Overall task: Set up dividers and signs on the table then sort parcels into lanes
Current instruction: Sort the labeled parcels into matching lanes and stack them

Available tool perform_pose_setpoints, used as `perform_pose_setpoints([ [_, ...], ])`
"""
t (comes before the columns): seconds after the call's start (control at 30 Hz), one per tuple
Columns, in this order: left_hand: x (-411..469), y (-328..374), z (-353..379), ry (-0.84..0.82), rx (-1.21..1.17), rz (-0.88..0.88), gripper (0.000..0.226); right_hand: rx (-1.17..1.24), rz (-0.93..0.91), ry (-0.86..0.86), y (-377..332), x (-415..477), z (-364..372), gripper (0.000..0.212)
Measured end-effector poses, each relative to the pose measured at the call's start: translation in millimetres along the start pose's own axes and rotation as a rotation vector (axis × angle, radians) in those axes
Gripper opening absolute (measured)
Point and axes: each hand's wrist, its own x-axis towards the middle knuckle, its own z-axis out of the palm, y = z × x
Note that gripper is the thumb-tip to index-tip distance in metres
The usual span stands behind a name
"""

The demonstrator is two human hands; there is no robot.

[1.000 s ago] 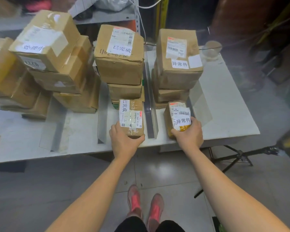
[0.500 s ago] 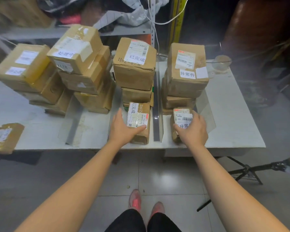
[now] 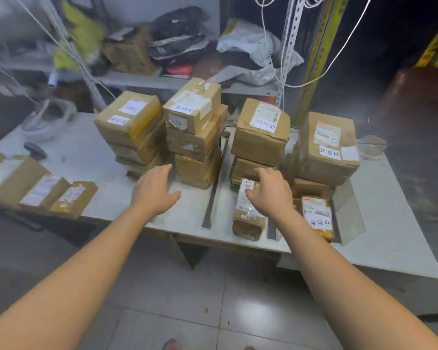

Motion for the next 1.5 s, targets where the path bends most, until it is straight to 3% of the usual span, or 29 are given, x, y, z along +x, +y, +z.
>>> perform_pose_setpoints([
  [0.2, -3, -97, -43, 0.058, 0.184, 0.052, 0.076, -0.094, -0.124, 0.016, -111, 5, 13, 0.033],
  [0.37, -1, -195, -75, 0.083, 0.270, 0.072, 0.067, -0.164, -0.159, -0.011, -209, 5, 38, 0.052],
  [0.6, 6, -317, -119, 0.114, 0.301, -0.004, 0.065, -0.164, -0.205, 0.018, -331, 19, 67, 0.037],
  [0.7, 10, -357, -132, 0.131, 0.286, -0.044, 0.066, -0.172, -0.245, -0.001, -376, 30, 80, 0.044],
  [0.93, 41, -440, -156, 0.151, 0.283, -0.124, 0.067, -0.116, -0.311, -0.038, -467, 81, 132, 0.057],
  [1.07, 66, -487, -171, 0.173, 0.286, -0.137, 0.056, -0.068, -0.337, -0.059, -510, 118, 169, 0.059],
  [1.5, 126, -626, -165, 0.094, 0.233, -0.244, 0.070, -0.040, -0.307, -0.186, -616, 178, 252, 0.060],
])
